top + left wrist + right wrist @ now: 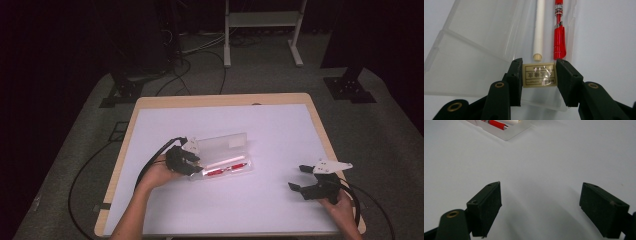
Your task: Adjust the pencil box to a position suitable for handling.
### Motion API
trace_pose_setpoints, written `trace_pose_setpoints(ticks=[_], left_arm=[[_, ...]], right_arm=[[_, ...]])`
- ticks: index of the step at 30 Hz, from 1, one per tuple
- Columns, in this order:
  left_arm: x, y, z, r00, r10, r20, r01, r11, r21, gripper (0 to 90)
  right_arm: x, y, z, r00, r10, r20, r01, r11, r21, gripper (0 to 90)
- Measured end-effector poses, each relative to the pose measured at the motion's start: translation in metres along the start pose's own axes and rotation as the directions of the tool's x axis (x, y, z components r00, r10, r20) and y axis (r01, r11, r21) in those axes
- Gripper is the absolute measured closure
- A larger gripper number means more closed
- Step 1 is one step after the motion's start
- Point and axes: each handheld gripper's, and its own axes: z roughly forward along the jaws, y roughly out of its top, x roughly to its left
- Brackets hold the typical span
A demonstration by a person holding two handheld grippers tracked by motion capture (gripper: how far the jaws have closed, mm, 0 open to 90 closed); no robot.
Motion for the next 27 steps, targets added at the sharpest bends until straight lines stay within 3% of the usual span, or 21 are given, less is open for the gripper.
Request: trace_pose_setpoints(ticks=[14, 17, 19, 27], left_arm=[[0.0013, -0.0018, 0.0028, 1.0, 0.003, 0.004, -0.003, 0.9996, 0.027, 58.4], [0.0025, -0.0031, 0.0049, 0.9998, -0.013, 0.016, 0.012, 0.9991, 0.04, 57.5], [0.0028, -0.003, 0.0041, 0.9996, -0.024, 0.015, 0.024, 0.9994, 0.026, 53.3], [-0.0005, -0.0014, -0.0012, 0.9999, -0.017, 0.0, 0.017, 0.9998, 0.012, 52.0]], right_arm=[[-0.0003, -0.0001, 0.0001, 1.0, 0.003, -0.002, -0.003, 1.0, -0.001, 16.8], [-0.0002, -0.0001, 0.0, 1.0, 0.003, -0.002, -0.003, 1.0, -0.002, 16.8], [-0.0002, -0.0001, -0.0001, 1.0, 0.003, -0.002, -0.003, 1.0, -0.002, 16.8], [-0.0002, -0.0001, 0.0, 1.0, 0.003, -0.001, -0.003, 1.0, -0.002, 16.8]])
